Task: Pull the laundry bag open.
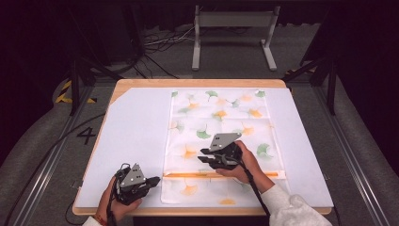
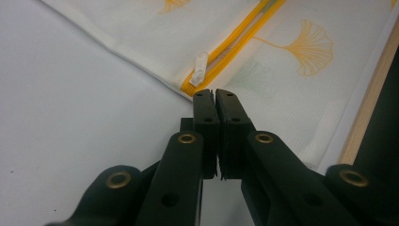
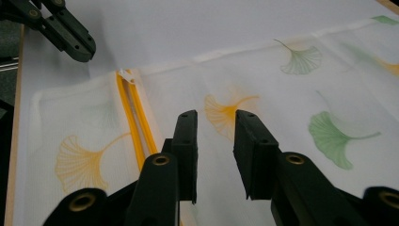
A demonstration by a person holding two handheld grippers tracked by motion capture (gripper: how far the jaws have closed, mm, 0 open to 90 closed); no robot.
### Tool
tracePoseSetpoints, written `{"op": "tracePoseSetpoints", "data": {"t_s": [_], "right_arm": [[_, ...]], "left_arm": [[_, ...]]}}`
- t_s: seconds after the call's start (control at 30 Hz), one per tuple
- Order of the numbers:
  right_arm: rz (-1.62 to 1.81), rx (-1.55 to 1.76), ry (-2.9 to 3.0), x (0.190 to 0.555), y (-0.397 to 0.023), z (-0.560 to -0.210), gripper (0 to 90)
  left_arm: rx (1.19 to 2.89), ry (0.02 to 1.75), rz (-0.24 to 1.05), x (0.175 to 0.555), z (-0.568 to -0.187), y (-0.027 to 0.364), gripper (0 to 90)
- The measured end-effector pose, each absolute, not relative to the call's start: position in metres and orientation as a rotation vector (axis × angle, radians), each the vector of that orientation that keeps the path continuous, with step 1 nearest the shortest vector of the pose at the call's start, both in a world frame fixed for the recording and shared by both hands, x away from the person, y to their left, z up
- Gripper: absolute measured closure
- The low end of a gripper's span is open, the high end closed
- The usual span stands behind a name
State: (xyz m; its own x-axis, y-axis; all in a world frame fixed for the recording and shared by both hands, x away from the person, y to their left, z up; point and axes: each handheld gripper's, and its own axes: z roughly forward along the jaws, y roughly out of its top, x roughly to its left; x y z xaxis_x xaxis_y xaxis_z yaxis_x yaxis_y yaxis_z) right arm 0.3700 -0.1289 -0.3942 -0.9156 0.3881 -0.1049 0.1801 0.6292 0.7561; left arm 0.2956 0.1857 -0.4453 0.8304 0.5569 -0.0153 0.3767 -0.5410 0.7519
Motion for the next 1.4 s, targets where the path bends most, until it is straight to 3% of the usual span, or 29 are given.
{"op": "tracePoseSetpoints", "data": {"t_s": [0.53,1.03,1.4], "right_arm": [[1.097,0.187,2.800,0.369,-0.044,-0.416,66.7],[0.848,0.096,2.951,0.378,-0.008,-0.429,66.4],[0.742,0.092,2.998,0.376,-0.004,-0.424,83.4]], "left_arm": [[2.262,0.635,0.261,0.290,-0.449,0.174,86.2],[2.285,0.632,0.234,0.292,-0.452,0.172,84.9],[2.287,0.635,0.229,0.293,-0.453,0.172,84.8]]}}
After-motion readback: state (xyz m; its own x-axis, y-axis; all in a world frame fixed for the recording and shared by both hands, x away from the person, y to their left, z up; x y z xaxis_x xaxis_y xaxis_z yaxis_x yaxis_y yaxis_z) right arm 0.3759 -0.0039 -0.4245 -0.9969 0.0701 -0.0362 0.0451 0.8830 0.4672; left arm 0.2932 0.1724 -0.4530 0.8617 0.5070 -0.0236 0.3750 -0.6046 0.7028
